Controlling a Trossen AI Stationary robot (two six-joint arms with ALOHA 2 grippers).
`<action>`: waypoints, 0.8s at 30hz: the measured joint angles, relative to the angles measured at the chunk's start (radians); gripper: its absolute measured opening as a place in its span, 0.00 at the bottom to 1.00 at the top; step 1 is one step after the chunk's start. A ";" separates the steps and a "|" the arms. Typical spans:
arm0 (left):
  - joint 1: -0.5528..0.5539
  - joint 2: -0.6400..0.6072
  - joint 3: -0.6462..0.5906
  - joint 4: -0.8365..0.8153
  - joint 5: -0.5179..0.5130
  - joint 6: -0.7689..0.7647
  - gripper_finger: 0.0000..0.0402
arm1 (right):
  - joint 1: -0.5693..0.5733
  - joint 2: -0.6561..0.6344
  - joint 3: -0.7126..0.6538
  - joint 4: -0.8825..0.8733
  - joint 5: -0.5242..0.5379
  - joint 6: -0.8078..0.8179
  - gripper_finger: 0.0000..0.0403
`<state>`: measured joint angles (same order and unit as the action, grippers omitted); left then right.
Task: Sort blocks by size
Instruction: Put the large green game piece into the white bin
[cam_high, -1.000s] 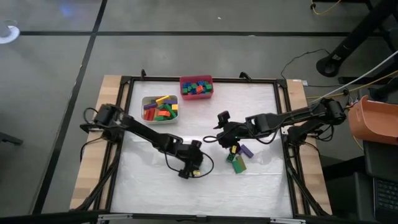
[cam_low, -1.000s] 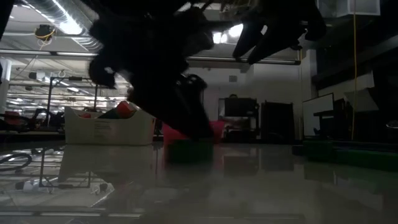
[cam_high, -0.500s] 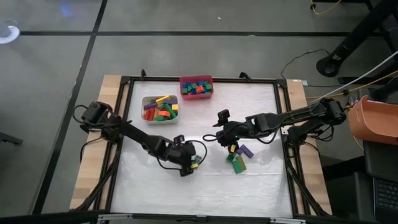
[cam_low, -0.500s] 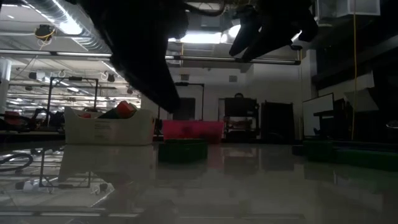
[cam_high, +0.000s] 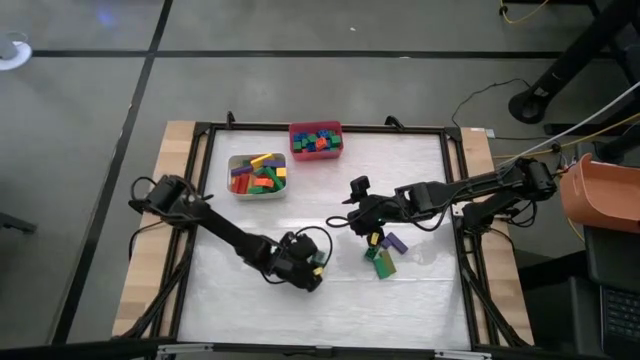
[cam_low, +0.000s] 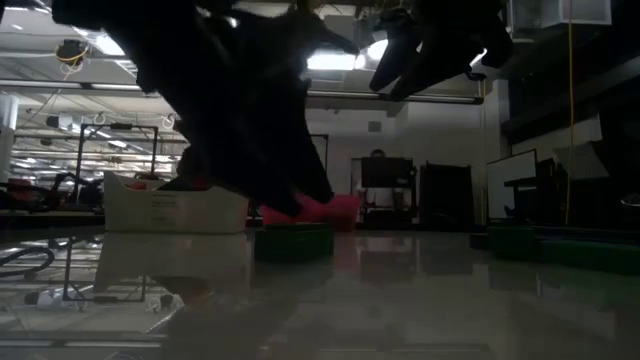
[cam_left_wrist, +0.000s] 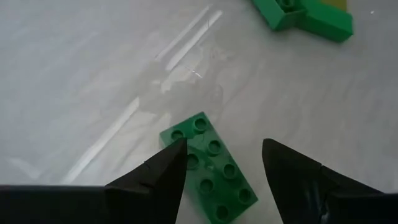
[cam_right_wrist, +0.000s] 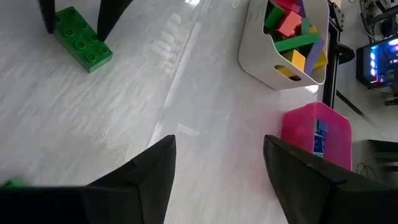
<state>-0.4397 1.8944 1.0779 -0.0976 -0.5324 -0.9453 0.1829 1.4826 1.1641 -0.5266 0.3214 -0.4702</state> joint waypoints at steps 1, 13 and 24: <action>0.000 0.009 0.000 0.003 -0.001 -0.002 0.49 | 0.000 0.000 0.000 0.000 0.000 0.000 0.60; 0.001 0.054 0.004 0.002 -0.035 0.027 0.49 | 0.000 0.000 0.000 0.001 0.000 0.000 0.60; 0.000 0.058 0.000 -0.134 -0.040 0.073 0.49 | 0.000 0.000 0.000 0.001 0.000 0.000 0.60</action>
<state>-0.4400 1.9527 1.0780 -0.2315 -0.5719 -0.8720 0.1829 1.4826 1.1641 -0.5255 0.3214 -0.4702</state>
